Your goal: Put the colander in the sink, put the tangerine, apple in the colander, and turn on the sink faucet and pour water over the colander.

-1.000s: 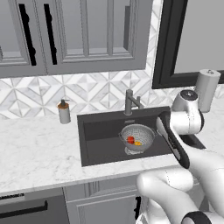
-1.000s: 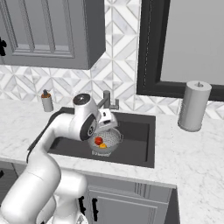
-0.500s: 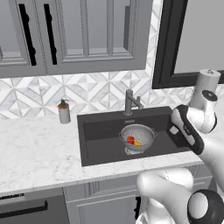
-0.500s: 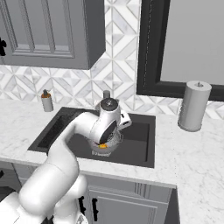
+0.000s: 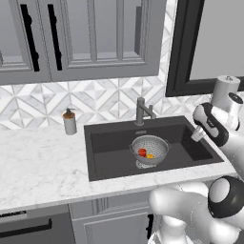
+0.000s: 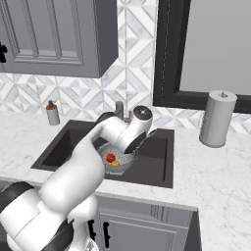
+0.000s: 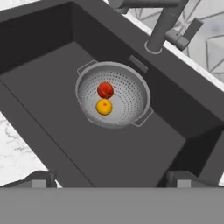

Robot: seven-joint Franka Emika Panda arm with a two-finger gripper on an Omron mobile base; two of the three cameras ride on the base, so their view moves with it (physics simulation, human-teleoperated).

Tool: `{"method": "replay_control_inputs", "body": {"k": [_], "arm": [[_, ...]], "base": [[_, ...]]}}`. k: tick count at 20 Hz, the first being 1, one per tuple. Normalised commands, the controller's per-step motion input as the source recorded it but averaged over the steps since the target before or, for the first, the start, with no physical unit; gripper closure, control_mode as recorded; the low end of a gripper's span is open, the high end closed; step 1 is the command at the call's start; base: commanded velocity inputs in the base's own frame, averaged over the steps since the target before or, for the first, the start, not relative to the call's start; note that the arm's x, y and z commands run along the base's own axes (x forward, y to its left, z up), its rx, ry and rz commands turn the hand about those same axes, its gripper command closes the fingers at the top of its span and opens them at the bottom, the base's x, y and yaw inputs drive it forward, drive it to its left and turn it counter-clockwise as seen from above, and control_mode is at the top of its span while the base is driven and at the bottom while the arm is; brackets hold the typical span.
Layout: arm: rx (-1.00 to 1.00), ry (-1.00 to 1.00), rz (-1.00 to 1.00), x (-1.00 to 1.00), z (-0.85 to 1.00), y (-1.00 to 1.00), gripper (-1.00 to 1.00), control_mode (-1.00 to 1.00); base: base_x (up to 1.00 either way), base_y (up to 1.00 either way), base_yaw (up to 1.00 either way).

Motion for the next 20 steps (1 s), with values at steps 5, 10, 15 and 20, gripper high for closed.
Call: {"method": "replay_control_inputs", "body": {"k": [5,10,15,20], "arm": [[0.01,0.02,0.11,0.38,0.03,-0.19,-1.00,-1.00],[0.10,-0.10,0.14,0.44,0.09,-0.03,-1.00,-1.00],[0.12,-0.15,0.02,0.06,0.14,0.36,-1.00,-1.00],[0.11,-0.16,-0.06,0.01,0.09,0.49,-1.00,-1.00]], "base": [[0.00,0.00,0.00],[0.00,0.00,0.00],[0.00,0.00,0.00],[0.00,0.00,0.00]]}}
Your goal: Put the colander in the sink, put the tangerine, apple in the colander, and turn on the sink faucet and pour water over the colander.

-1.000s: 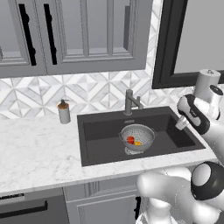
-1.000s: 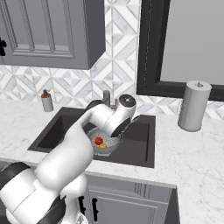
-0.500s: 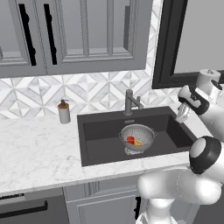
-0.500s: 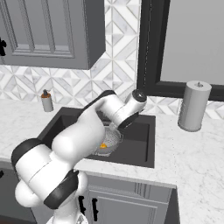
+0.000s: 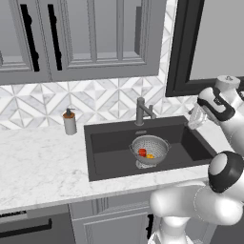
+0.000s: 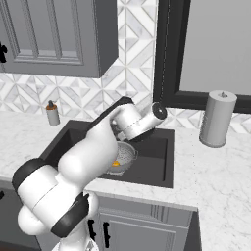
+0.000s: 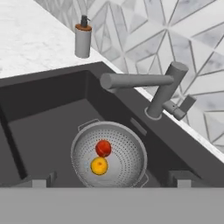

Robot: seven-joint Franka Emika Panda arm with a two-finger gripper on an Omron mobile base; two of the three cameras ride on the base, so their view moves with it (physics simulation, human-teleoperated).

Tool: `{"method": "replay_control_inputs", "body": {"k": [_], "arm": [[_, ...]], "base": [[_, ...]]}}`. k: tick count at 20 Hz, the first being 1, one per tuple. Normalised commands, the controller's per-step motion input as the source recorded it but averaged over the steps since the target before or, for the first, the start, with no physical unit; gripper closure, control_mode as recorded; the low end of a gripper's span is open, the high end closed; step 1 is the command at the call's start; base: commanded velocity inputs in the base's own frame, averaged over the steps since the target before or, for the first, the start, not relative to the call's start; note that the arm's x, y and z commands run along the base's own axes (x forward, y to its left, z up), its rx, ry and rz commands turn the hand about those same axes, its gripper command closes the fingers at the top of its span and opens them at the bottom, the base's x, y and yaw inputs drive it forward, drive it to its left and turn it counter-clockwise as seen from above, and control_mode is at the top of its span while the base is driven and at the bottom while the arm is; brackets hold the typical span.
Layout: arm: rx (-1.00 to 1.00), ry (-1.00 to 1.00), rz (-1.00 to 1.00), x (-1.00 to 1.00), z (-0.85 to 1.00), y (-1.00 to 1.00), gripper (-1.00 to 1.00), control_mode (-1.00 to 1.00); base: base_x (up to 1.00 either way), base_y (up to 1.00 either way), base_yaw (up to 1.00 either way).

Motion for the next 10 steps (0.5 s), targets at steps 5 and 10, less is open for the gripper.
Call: {"method": "replay_control_inputs", "body": {"k": [5,10], "arm": [[0.06,-0.10,-0.07,0.11,-0.06,0.19,-1.00,-1.00],[0.19,-0.19,0.00,0.10,-0.20,0.06,-1.00,-1.00]], "base": [[0.00,0.00,0.00],[0.00,0.00,0.00]]}}
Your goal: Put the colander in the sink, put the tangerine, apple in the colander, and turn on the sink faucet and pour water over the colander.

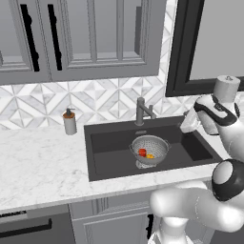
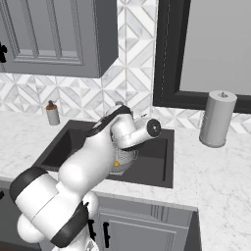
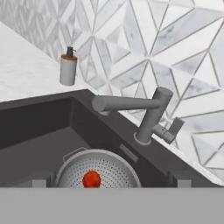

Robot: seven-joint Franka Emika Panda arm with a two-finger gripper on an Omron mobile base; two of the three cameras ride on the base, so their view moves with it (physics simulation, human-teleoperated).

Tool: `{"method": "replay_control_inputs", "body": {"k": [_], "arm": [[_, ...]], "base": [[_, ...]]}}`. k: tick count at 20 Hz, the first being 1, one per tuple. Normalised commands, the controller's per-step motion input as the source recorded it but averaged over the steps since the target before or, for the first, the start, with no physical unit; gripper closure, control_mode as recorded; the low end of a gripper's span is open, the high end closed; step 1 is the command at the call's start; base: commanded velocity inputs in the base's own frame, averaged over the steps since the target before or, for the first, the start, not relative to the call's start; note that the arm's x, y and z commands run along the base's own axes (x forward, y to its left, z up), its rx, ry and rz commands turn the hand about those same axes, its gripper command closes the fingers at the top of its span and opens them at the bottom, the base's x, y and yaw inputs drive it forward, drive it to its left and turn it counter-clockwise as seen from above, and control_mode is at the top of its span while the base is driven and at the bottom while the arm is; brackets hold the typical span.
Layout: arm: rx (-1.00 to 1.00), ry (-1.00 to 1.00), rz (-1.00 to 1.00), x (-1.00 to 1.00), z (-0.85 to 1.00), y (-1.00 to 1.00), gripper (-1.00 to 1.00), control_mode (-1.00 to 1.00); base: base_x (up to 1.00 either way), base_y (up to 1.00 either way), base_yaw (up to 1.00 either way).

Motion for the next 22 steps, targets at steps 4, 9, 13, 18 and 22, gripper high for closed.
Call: {"method": "replay_control_inputs", "body": {"k": [4,9,13,18,22], "arm": [[0.26,-0.12,0.00,0.17,-0.16,-0.02,-1.00,-1.00],[0.19,0.00,-0.03,0.49,0.04,-0.03,-1.00,-1.00],[0.12,0.00,-0.08,0.43,-0.03,0.01,-1.00,-1.00],[0.04,-0.14,-0.01,0.27,-0.20,0.00,-1.00,-1.00],[0.00,-0.13,0.00,0.41,-0.01,0.00,-1.00,-1.00]], "base": [[0.00,0.00,0.00],[0.00,0.00,0.00],[0.00,0.00,0.00],[0.00,0.00,0.00],[0.00,0.00,0.00]]}}
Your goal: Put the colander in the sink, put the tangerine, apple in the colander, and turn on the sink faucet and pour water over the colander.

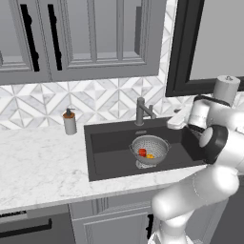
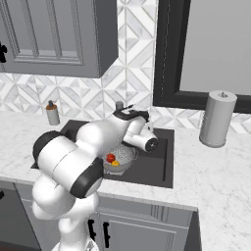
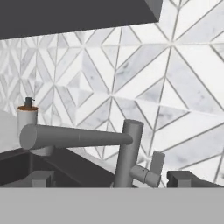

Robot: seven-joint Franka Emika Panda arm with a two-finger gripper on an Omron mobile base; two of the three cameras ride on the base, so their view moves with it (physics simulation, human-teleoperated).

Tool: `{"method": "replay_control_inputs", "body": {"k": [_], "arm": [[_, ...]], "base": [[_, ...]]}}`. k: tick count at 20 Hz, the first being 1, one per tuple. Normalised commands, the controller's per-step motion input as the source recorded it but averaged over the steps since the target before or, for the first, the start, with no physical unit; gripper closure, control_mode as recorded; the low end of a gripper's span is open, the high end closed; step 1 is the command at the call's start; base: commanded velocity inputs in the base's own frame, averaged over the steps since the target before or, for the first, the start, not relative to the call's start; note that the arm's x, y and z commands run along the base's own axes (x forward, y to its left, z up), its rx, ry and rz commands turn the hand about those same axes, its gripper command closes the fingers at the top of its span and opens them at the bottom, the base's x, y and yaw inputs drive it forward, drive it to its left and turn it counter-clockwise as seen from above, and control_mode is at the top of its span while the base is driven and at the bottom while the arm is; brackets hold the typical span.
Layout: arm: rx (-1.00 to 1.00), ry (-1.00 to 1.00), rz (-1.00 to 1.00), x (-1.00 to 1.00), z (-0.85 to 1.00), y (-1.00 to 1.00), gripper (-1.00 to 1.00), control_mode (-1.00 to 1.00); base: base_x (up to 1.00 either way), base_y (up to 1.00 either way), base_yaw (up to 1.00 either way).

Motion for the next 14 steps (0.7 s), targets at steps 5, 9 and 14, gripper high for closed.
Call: {"method": "replay_control_inputs", "body": {"k": [5,9,14], "arm": [[0.00,-0.09,0.00,0.15,0.00,0.01,-1.00,-1.00],[0.00,-0.03,0.00,0.09,0.00,0.00,-1.00,-1.00],[0.00,0.00,0.00,0.19,0.08,0.01,-1.00,-1.00]], "base": [[0.00,0.00,0.00],[0.00,0.00,0.00],[0.00,0.00,0.00]]}}
